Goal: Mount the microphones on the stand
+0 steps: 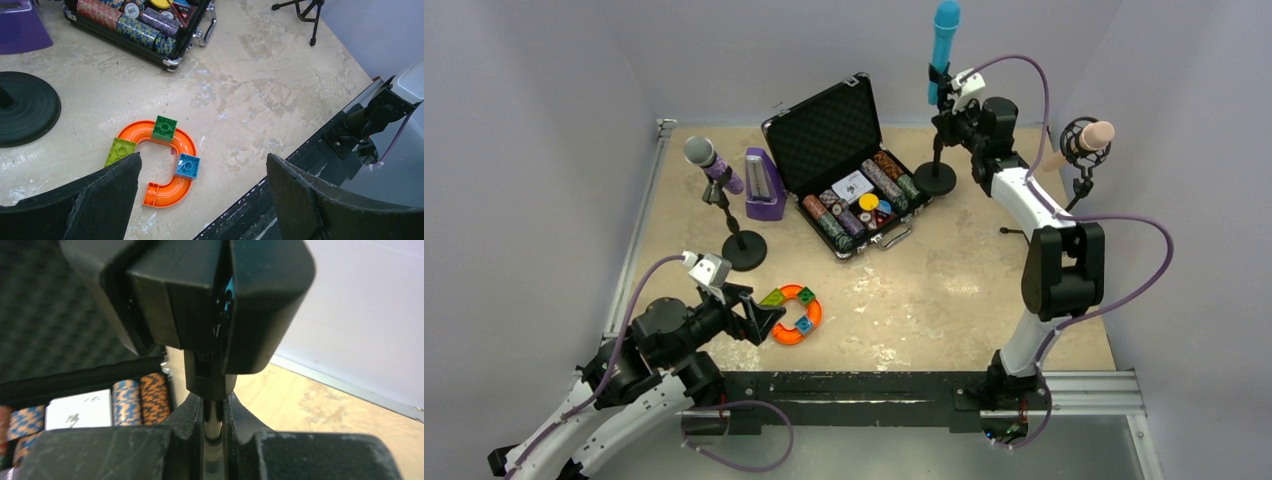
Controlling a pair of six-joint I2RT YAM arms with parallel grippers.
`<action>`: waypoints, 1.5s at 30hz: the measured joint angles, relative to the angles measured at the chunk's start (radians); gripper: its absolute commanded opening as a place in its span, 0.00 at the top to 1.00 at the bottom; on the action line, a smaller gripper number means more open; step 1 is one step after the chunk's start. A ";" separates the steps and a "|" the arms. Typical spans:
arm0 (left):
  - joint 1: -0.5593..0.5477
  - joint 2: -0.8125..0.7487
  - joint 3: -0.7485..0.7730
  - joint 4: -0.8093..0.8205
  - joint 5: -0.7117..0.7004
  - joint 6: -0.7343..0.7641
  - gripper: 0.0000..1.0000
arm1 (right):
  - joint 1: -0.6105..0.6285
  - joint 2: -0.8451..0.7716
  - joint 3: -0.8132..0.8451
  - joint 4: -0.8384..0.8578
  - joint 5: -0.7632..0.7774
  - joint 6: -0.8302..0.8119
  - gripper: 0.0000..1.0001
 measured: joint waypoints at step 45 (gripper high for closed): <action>0.000 0.014 0.000 0.005 0.020 0.000 0.02 | -0.019 -0.004 -0.200 0.259 0.199 0.097 0.41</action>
